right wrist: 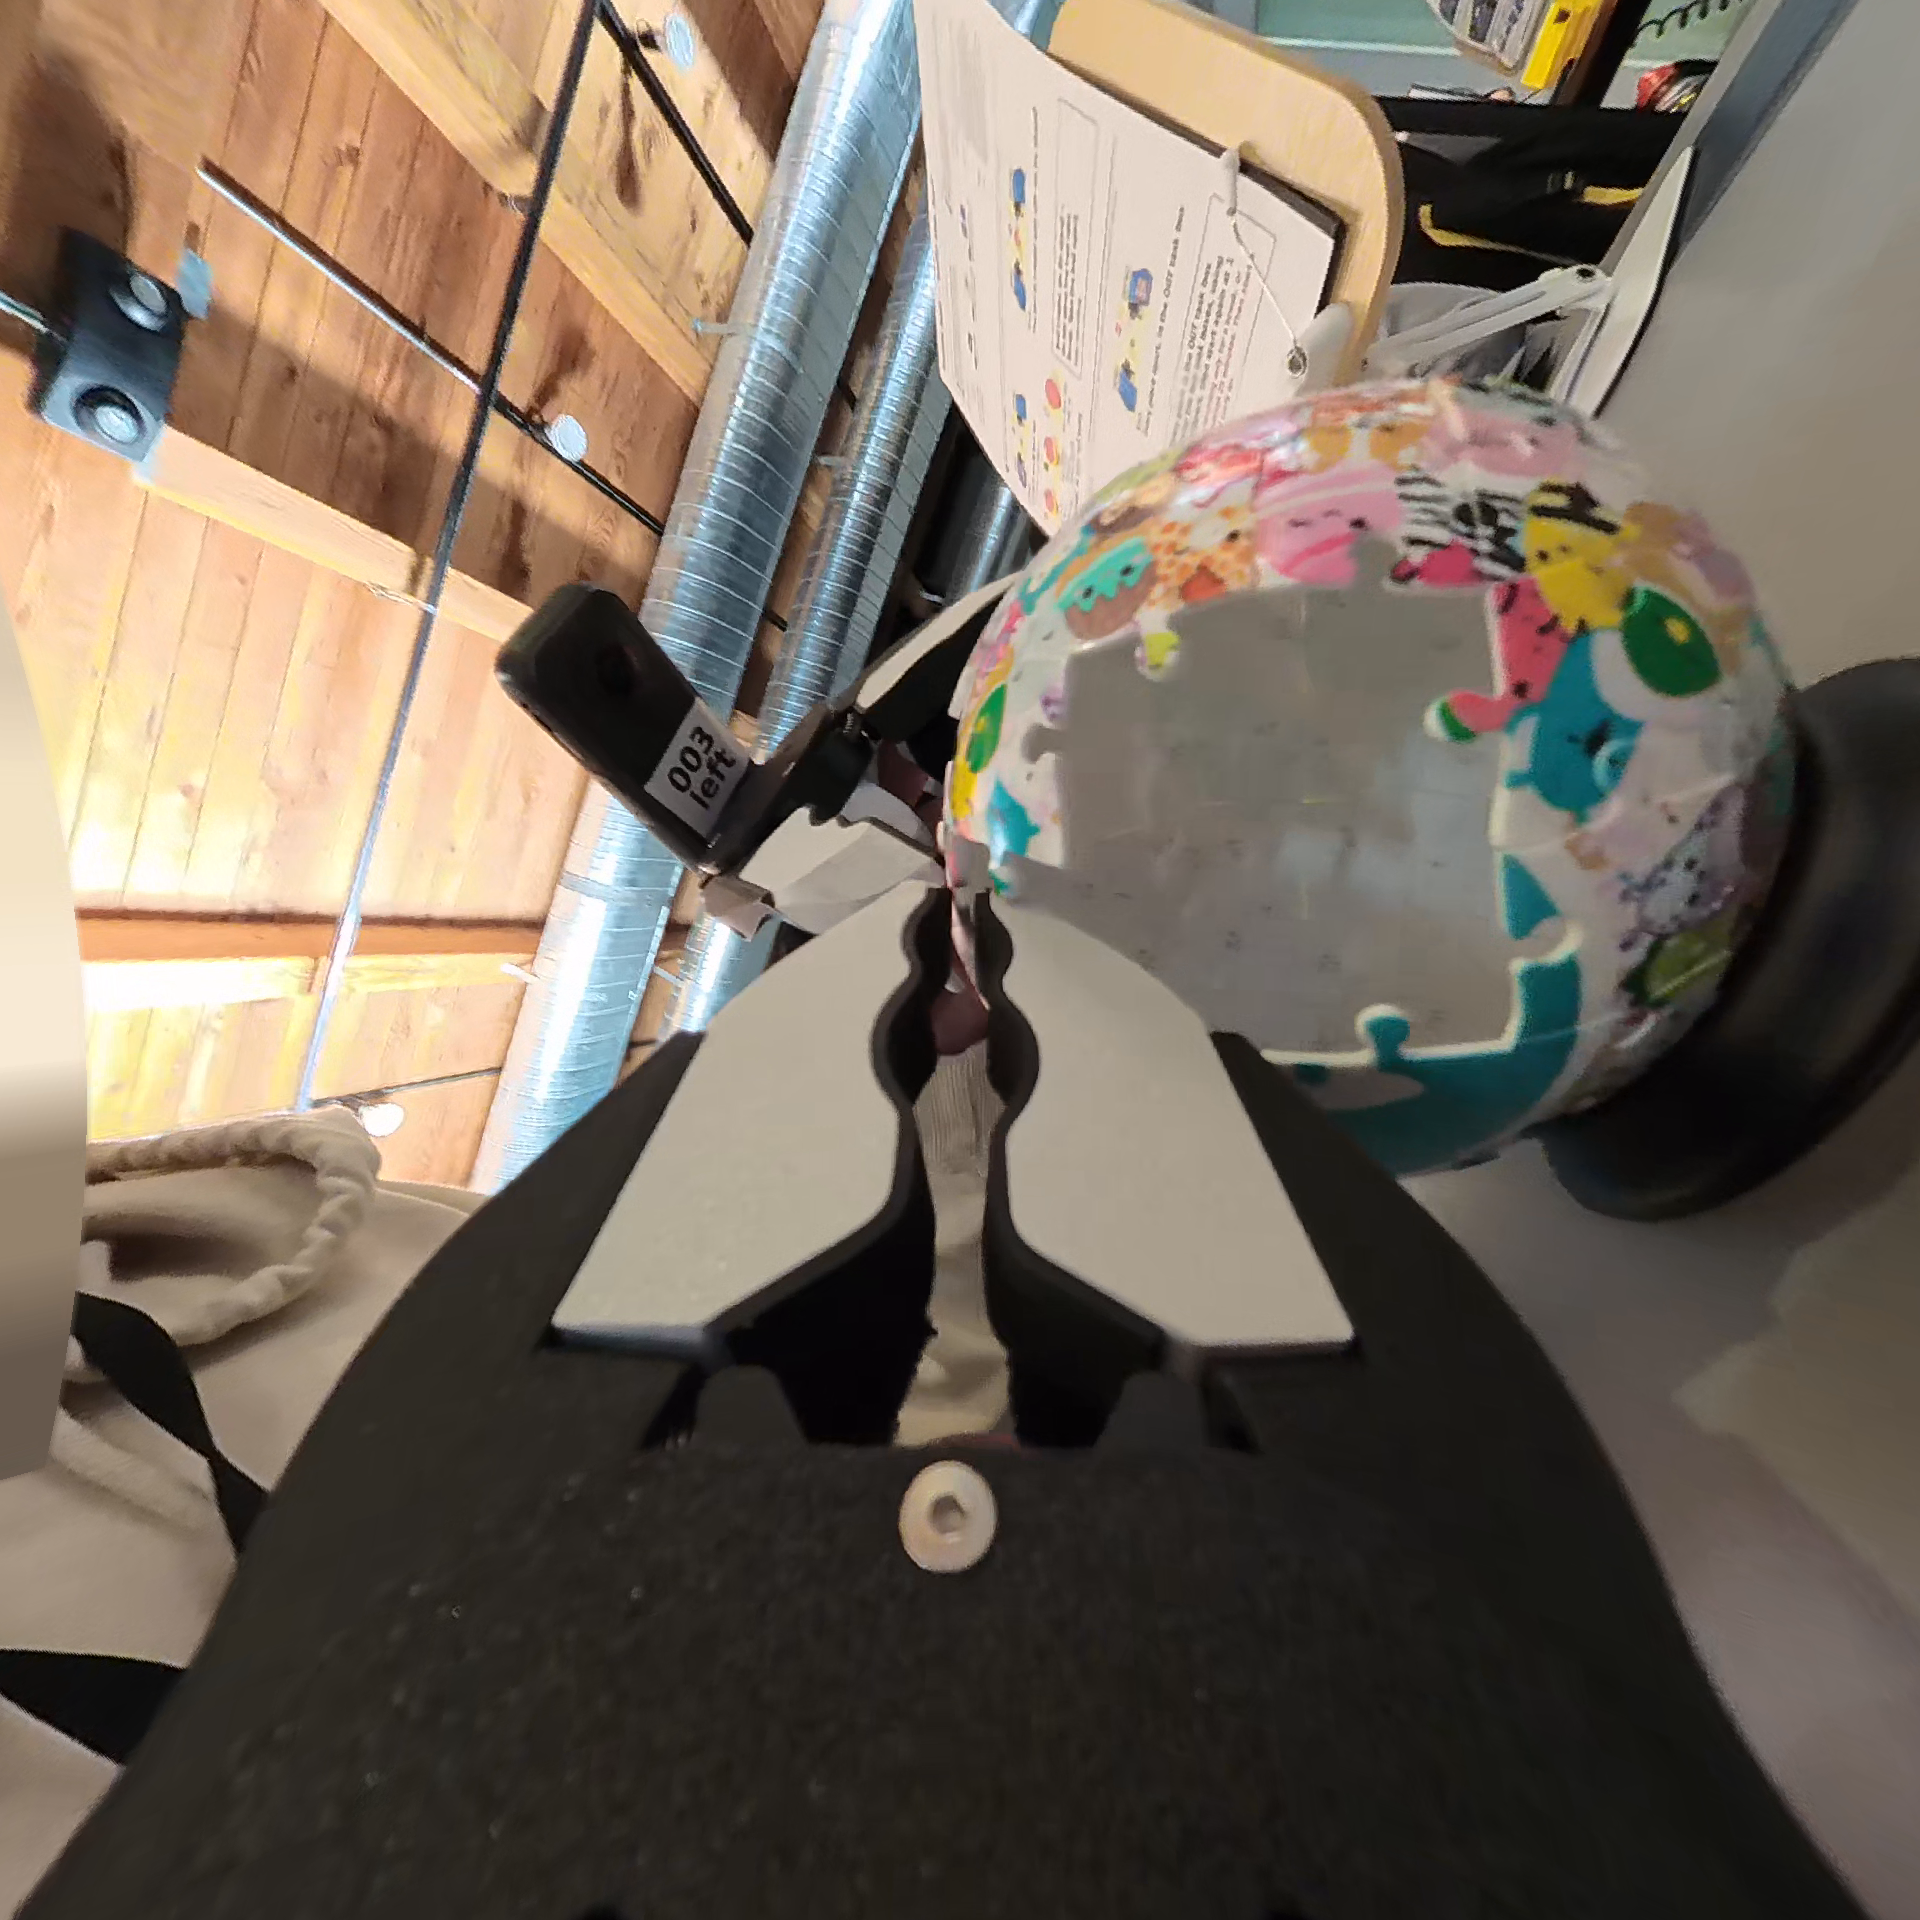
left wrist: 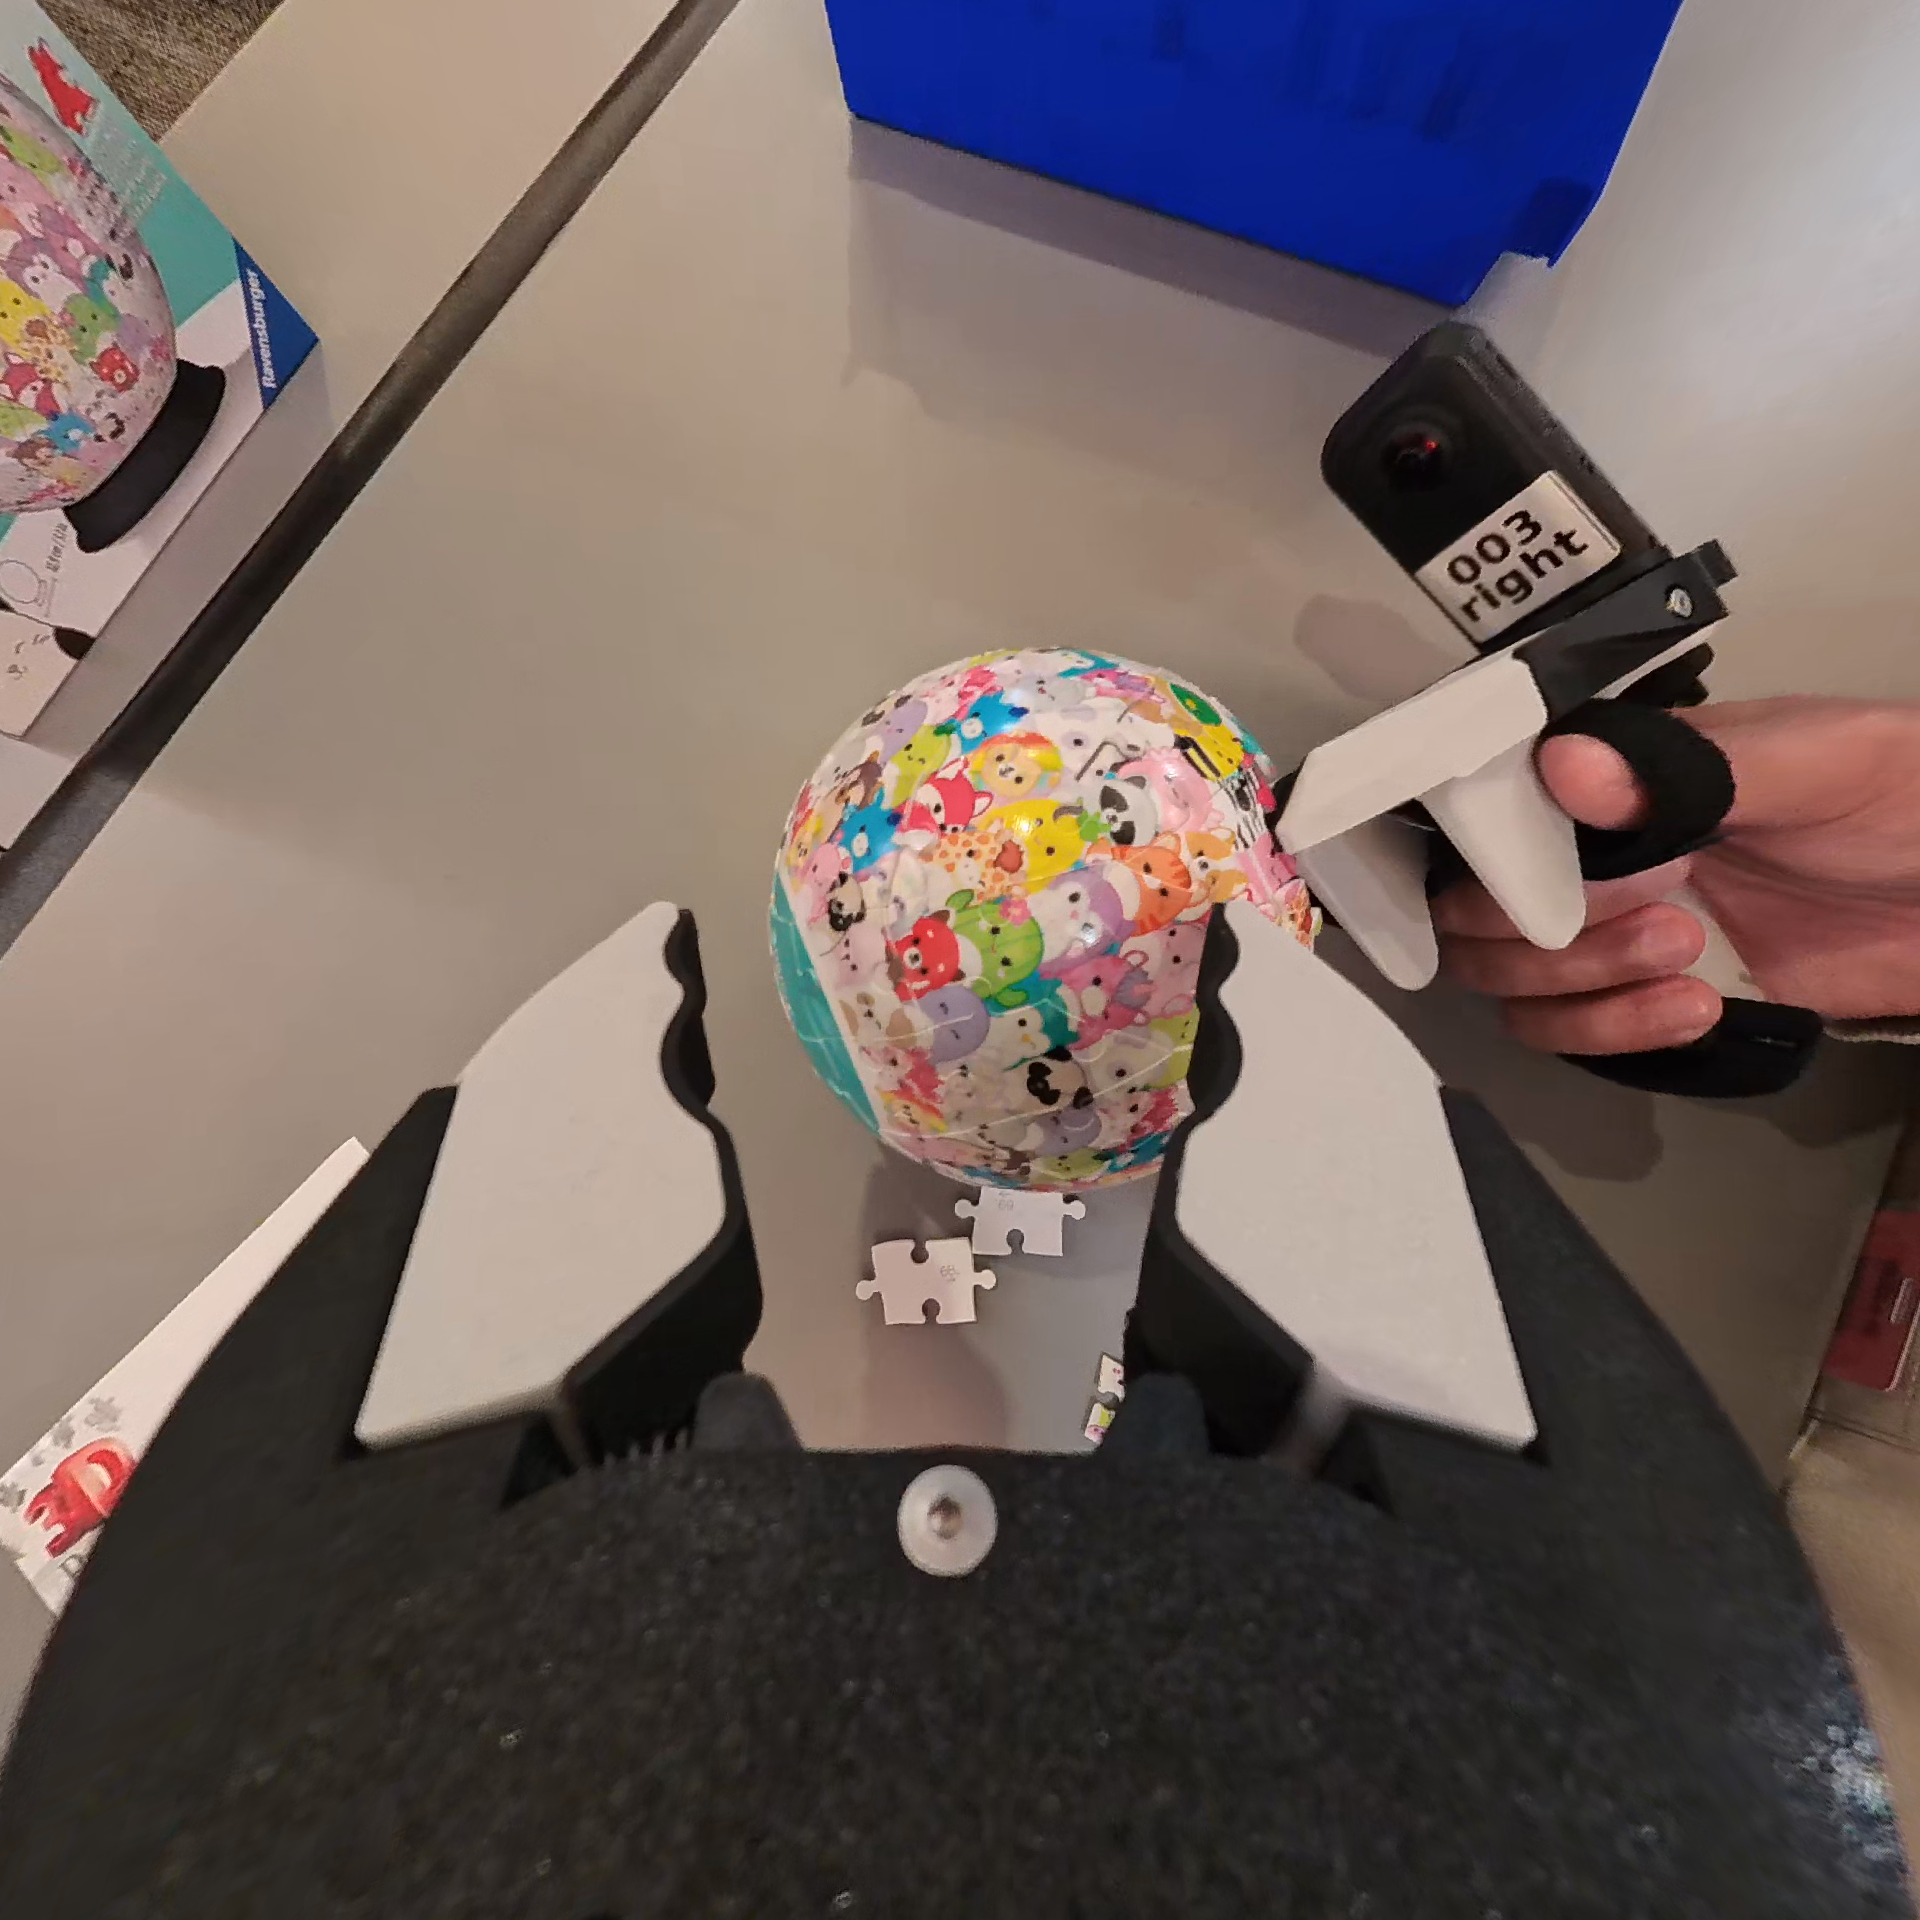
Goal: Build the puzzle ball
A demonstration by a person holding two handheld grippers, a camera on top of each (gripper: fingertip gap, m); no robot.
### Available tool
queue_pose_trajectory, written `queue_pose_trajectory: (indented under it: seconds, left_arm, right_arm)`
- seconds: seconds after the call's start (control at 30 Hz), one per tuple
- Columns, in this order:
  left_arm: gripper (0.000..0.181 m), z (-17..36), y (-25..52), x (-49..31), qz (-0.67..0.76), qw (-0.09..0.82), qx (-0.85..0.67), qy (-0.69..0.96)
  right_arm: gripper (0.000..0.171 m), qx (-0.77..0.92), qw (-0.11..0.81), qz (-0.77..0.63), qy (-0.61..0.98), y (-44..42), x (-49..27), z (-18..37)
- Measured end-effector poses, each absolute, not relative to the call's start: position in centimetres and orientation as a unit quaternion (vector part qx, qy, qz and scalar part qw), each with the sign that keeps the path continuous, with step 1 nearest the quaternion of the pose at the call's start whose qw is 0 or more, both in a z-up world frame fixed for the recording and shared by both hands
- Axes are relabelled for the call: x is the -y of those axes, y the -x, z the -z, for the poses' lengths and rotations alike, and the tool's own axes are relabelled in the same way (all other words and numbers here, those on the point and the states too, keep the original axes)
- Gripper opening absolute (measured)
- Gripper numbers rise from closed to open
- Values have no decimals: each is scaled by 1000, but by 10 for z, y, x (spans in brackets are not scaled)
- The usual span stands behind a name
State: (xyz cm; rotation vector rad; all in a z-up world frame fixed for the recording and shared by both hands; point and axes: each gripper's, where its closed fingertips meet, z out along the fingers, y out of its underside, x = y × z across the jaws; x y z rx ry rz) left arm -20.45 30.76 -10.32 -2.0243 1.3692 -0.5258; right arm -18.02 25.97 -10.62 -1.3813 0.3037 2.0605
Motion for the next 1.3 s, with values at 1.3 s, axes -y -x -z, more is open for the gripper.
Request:
queue_pose_trajectory:
  seconds: [1.3]
  left_arm:
    - [64, 93, 203, -327, 175, 328, -510, 775]
  right_arm:
    - [7, -131, 304, -817, 473, 179, -260, 101]
